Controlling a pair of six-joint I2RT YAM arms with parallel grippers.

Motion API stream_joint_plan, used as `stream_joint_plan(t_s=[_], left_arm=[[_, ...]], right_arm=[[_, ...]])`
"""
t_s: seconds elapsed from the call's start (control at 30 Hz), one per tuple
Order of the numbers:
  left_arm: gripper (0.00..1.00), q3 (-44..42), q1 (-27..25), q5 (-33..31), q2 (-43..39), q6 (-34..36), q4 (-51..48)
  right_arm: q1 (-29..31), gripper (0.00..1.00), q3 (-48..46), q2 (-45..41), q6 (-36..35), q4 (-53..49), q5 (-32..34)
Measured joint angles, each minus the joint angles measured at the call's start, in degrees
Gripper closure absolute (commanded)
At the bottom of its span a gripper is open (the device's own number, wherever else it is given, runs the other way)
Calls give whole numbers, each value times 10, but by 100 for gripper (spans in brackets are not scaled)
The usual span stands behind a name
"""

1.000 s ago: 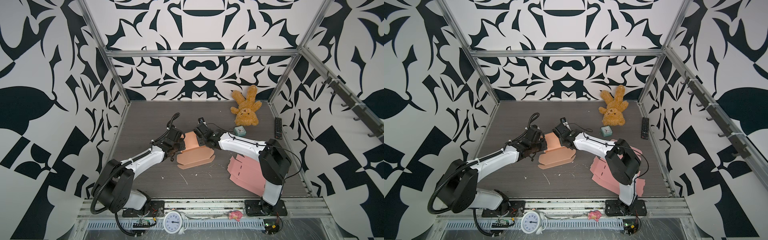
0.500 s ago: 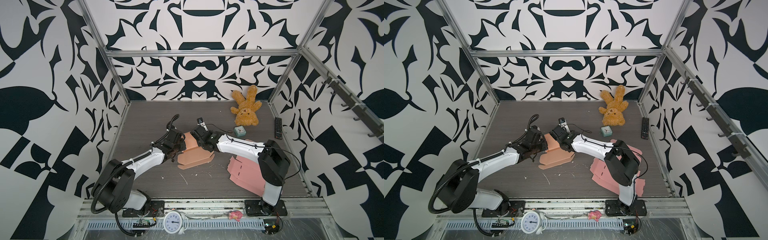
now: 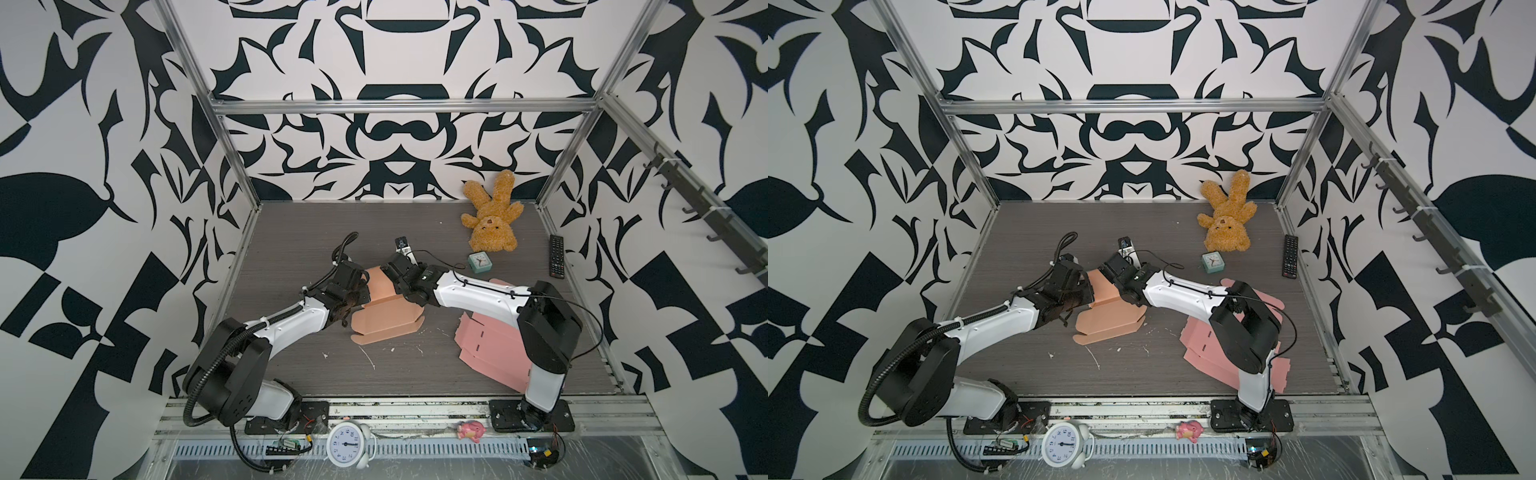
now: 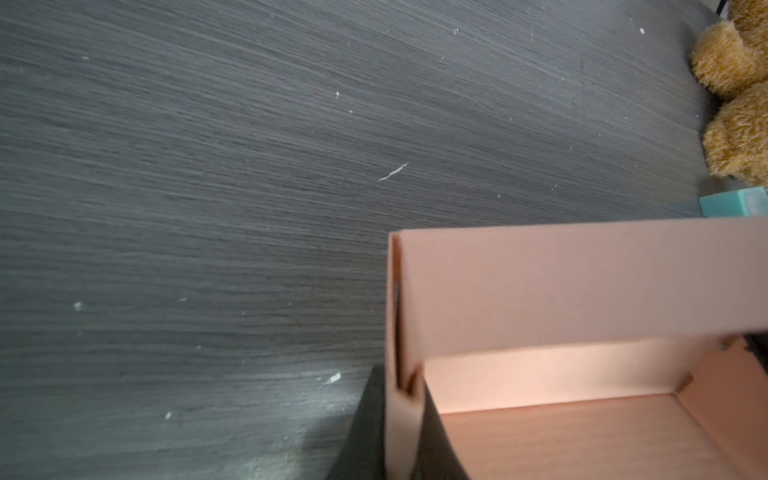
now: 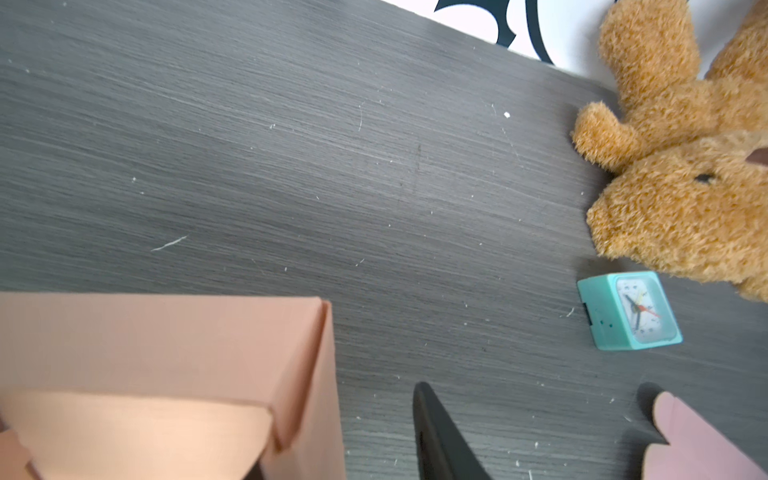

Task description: Fold the paper box

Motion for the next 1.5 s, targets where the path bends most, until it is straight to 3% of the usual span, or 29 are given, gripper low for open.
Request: stream_joint_plan(t_s=[0.17,0.53,0.8,1.1,1.23,1.5], left_arm=[[88,0,0,-9,1,19,0],[87,-5,0,-14,11,114,33],[87,-5,0,38,18,179,65],[85,-7,-32,80,19,226,88],[86,-16,-39,83,19,240,96],[85,-25,-43,83,34,250,117]], right_arm=[[11,37,-45,-64,16,17,-13],[19,27,-119,-205,-1,52,-80],[-16,27,-49,-196,-94,1,-168],[-104,27,-37,-181,-160,-30,-338],[-102,28,-31,-153,-176,-39,-392],[-100,30,-30,-124,-185,-50,-437]])
